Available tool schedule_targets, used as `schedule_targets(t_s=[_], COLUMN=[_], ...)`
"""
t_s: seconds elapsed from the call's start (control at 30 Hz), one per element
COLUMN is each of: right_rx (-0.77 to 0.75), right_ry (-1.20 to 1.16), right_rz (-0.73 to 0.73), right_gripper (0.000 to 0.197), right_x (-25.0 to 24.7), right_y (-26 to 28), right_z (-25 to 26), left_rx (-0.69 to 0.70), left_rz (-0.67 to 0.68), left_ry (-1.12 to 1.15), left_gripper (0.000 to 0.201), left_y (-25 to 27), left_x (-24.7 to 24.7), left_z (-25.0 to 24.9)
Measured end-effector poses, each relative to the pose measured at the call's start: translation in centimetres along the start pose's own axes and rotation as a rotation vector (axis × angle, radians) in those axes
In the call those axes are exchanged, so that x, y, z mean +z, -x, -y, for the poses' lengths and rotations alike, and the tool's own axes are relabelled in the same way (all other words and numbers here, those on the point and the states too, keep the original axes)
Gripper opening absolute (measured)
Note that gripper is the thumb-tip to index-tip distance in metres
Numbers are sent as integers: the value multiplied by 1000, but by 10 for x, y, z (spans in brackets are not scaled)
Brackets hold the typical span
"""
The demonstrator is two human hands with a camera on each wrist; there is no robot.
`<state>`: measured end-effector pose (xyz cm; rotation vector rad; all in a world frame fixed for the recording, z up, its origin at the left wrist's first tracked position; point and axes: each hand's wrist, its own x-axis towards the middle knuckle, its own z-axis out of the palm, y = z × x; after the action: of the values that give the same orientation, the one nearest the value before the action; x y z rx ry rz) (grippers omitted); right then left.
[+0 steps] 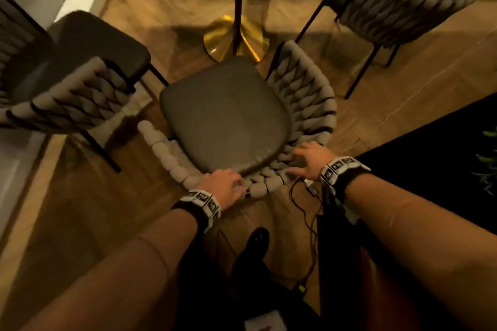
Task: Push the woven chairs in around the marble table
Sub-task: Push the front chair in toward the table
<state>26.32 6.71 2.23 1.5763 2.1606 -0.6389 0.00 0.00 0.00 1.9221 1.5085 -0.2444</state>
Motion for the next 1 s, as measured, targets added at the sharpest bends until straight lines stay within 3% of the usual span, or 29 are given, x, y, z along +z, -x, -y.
schedule_targets(t_s=[0.03,0.17,0.33,0.6,0.8,1.0], right_rx=[-18,-48,-7,-93,-119,-60], right_ry=[68,241,327,388,331,155], right_rz=[71,213,186,107,89,102], right_gripper=[55,67,62,54,53,57], right_x=[2,12,23,29,35,31], right_y=[-2,-6,-16,-19,-21,-41], right_z=[-2,-13,-21,-18,12,62], left_rx=[0,-13,-50,-56,-24,-15], left_rz=[65,120,104,130,104,80], left_ry=[-27,-105,-122,-166,-235,-389], left_gripper=[38,61,53,54,57,54], left_y=[-4,-14,-22,-18,-10,-19], left_x=[7,29,45,44,29,-30], left_z=[-10,-32,-25,-19,24,91])
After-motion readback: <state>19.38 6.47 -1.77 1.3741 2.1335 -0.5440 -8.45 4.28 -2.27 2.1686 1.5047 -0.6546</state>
